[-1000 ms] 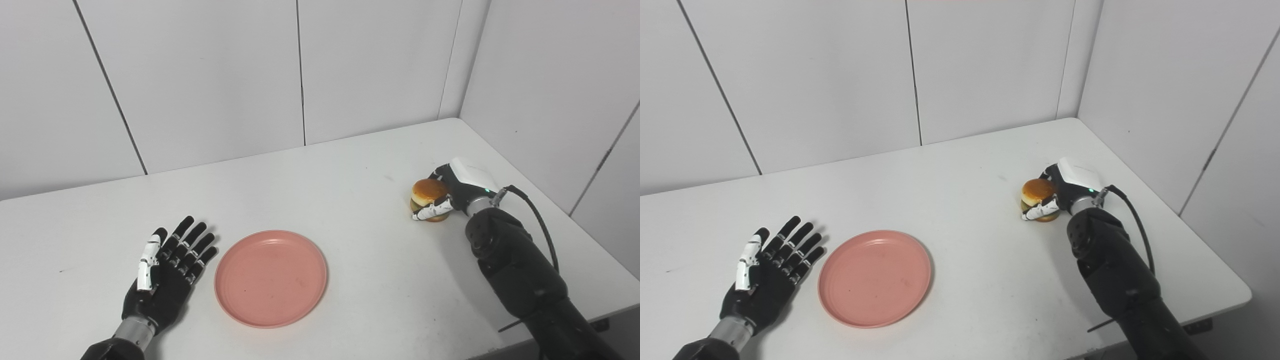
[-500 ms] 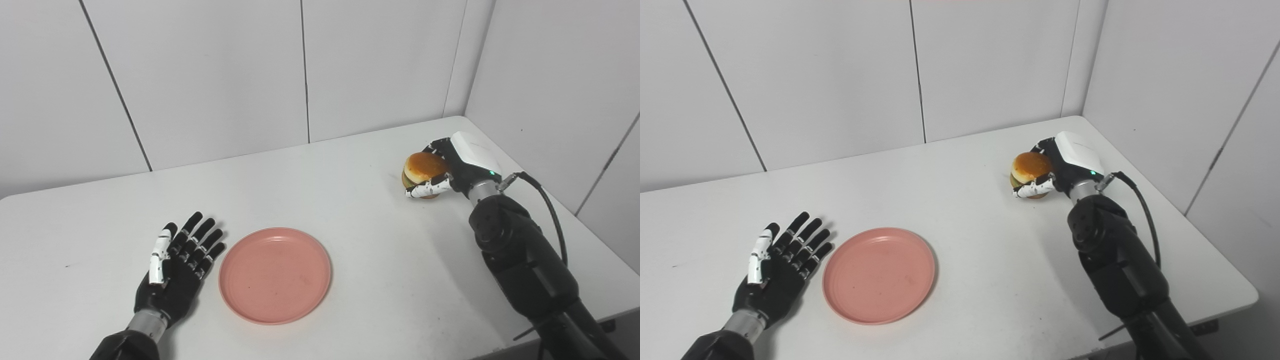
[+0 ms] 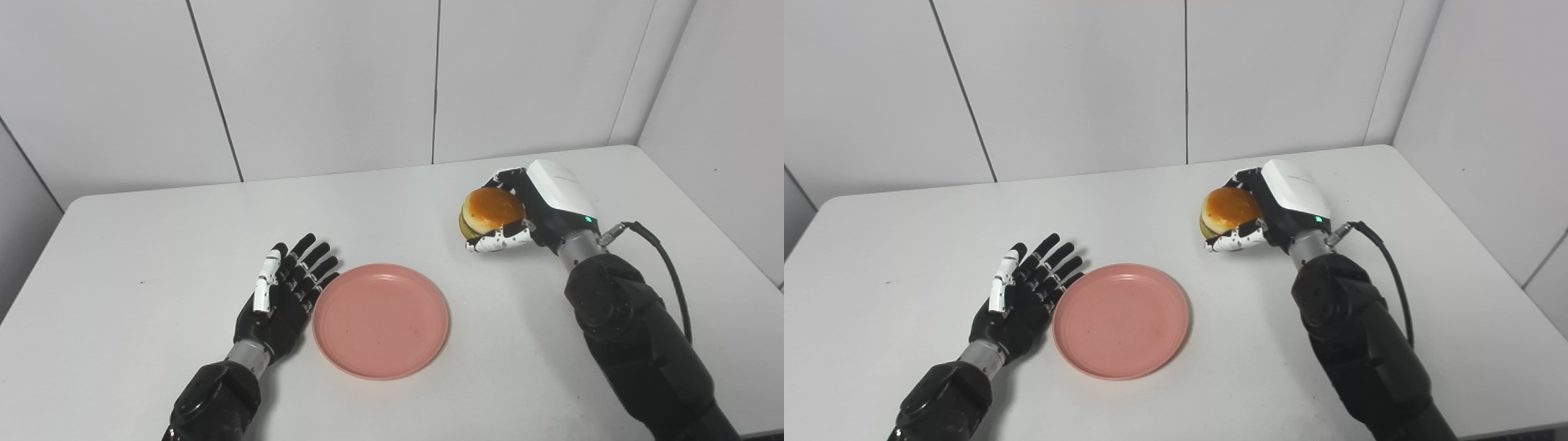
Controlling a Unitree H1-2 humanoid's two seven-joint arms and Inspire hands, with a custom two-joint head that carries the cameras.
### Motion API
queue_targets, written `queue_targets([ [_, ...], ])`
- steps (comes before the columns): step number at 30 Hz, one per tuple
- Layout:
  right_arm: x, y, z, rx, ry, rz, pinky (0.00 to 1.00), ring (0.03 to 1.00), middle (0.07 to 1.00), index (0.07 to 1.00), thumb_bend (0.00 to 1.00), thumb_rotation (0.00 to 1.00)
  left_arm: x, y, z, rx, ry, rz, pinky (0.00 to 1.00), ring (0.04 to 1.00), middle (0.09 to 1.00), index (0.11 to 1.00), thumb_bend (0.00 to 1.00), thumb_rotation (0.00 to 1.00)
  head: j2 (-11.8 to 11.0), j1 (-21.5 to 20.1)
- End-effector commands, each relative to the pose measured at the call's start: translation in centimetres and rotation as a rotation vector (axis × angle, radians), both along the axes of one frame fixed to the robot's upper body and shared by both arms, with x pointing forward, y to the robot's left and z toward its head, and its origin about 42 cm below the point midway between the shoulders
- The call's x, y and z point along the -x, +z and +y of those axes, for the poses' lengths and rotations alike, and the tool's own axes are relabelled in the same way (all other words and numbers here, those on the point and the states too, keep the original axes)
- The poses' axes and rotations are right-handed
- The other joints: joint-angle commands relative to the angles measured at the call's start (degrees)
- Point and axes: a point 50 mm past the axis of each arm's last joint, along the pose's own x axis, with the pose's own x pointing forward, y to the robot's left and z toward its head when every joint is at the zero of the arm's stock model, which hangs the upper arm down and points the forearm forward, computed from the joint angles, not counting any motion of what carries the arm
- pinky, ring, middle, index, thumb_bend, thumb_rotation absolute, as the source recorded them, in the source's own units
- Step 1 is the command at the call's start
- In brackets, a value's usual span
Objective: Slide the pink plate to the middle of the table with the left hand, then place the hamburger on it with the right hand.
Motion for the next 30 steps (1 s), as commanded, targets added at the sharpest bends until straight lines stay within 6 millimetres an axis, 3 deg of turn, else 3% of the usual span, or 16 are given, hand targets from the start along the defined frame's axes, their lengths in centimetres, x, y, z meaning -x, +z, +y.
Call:
queue_targets([
  [1,0.0,2.9,1.5,0.009,0.061,-0.114,0.23,0.305,0.376,0.482,0.5,0.14,-0.3,0.4,-0.6,-0.009,-0.004,0.004,0.87,0.886,0.895,0.889,0.34,1.0,0.14,0.4],
  [7,0.5,3.0,4.4,0.009,0.138,-0.116,0.19,0.262,0.334,0.478,0.5,0.13,-0.4,0.5,-1.2,-0.024,-0.005,-0.003,0.87,0.879,0.889,0.888,0.35,1.0,0.63,2.14],
  [10,0.8,2.7,5.5,0.003,0.179,-0.116,0.21,0.292,0.363,0.481,0.5,0.13,-0.4,0.6,-1.5,-0.035,-0.008,-0.008,0.86,0.871,0.88,0.877,0.35,1.0,0.79,2.95],
  [20,1.7,0.0,9.3,-0.01,0.245,-0.049,0.2,0.292,0.377,0.484,0.5,0.13,-0.3,0.6,-2.2,-0.034,-0.002,-0.005,0.87,0.867,0.876,0.869,0.36,1.0,0.98,3.98],
  [26,2.1,-1.7,10.5,0.006,0.286,-0.028,0.25,0.322,0.397,0.485,0.5,0.14,-0.3,0.6,-2.3,-0.042,-0.003,-0.011,0.86,0.863,0.872,0.864,0.35,1.0,1.21,4.47],
  [30,2.3,-2.8,10.9,0.004,0.303,0.012,0.22,0.295,0.368,0.484,0.5,0.14,-0.3,0.8,-2.5,-0.045,-0.004,-0.013,0.86,0.868,0.876,0.866,0.35,1.0,1.48,4.75],
])
